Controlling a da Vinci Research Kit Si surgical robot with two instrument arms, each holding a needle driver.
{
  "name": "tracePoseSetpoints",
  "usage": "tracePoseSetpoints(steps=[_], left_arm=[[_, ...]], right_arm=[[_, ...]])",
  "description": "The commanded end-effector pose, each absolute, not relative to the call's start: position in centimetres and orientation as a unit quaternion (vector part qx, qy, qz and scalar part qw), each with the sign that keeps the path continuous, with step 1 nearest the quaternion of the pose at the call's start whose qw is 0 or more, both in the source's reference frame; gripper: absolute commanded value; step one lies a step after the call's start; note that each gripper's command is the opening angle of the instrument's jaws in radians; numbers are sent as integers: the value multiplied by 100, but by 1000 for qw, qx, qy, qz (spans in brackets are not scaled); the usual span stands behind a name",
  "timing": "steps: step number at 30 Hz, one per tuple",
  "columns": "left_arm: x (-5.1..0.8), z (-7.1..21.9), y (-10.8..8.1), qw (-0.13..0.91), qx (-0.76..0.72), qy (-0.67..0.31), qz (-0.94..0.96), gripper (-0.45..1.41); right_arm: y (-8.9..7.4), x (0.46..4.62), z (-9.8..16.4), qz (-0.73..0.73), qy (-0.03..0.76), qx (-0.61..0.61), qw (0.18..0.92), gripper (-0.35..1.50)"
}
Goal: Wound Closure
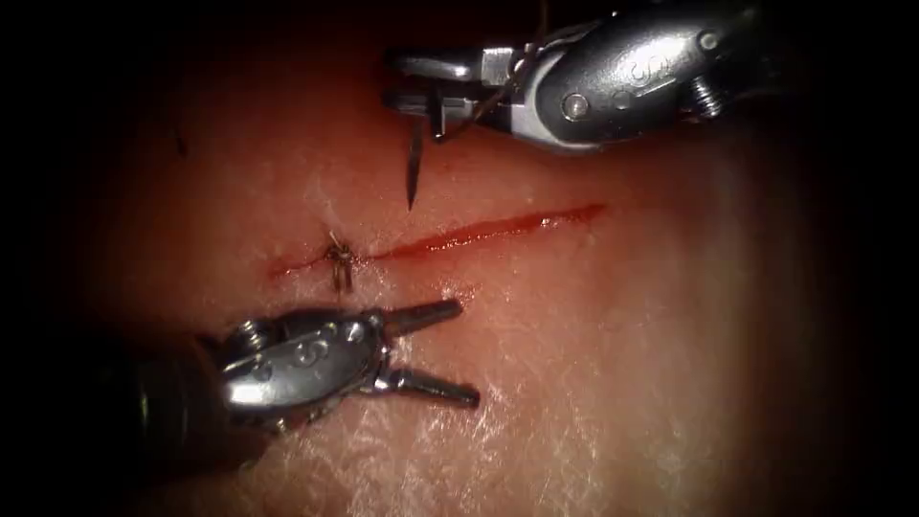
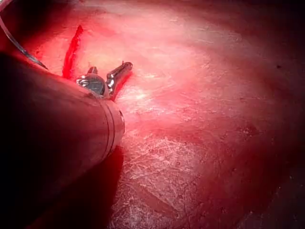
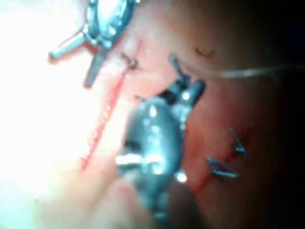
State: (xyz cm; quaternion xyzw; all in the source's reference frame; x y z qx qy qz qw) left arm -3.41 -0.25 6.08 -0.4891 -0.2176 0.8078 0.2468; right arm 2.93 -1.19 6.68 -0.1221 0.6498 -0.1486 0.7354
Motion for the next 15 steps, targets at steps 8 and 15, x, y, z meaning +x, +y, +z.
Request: tracePoseSetpoints(steps=[8, 15], left_arm=[[-346, 614, -28, 246, -490, -220, 807, 57], [-346, 614, -28, 248, -489, -222, 806, 52]], right_arm=[[-124, 300, 676, -158, 649, -129, 733, -35], [-124, 299, 676, -174, 646, -141, 730, -35]])
